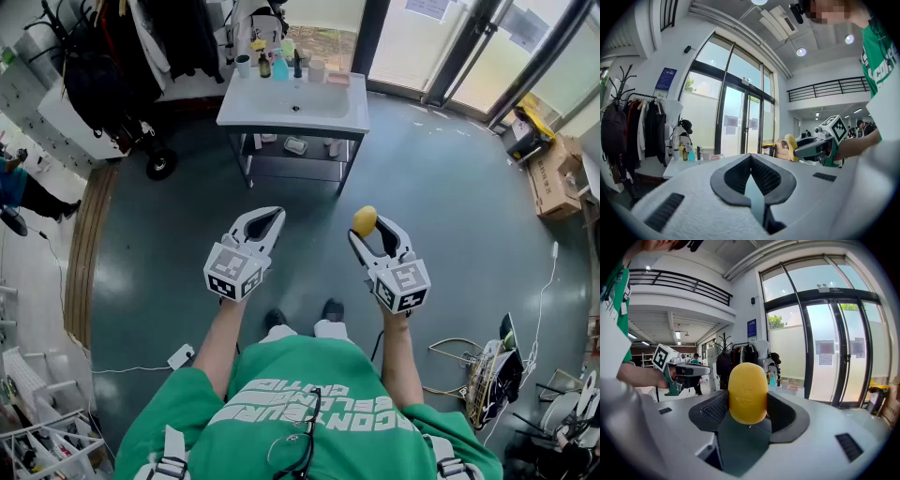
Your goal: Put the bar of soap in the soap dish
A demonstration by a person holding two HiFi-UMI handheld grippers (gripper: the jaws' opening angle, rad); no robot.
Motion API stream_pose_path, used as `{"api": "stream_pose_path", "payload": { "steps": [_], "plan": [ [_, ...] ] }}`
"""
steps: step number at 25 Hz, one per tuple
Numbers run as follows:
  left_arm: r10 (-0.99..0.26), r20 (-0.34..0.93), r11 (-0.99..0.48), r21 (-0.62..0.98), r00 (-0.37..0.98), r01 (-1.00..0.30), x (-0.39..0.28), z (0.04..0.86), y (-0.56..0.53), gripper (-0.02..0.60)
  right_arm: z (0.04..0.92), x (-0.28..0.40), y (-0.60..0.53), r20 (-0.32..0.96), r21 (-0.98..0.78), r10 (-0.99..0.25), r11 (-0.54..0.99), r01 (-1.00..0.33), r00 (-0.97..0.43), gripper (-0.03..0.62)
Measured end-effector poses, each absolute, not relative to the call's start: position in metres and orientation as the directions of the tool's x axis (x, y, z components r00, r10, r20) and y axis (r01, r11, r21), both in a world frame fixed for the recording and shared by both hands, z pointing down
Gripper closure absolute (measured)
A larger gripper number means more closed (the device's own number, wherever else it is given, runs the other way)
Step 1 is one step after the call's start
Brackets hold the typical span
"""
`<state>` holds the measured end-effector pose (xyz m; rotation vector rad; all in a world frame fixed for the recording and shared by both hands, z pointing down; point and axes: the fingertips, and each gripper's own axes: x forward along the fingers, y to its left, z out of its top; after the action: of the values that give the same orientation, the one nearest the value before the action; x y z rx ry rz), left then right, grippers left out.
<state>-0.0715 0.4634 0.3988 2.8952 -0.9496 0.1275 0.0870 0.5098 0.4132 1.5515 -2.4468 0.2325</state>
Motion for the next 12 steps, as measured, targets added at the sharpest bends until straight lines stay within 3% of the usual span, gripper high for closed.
{"api": "stream_pose_path", "payload": {
  "steps": [12],
  "plan": [
    [-0.579, 0.103, -0.808, 0.063, 0.809, -0.586, -0.129, 0.400, 0.452, 0.572, 0.412, 0.032, 0.501, 0.280, -0.006, -0.876, 0.407, -0.914, -0.392, 0.345]
  ]
}}
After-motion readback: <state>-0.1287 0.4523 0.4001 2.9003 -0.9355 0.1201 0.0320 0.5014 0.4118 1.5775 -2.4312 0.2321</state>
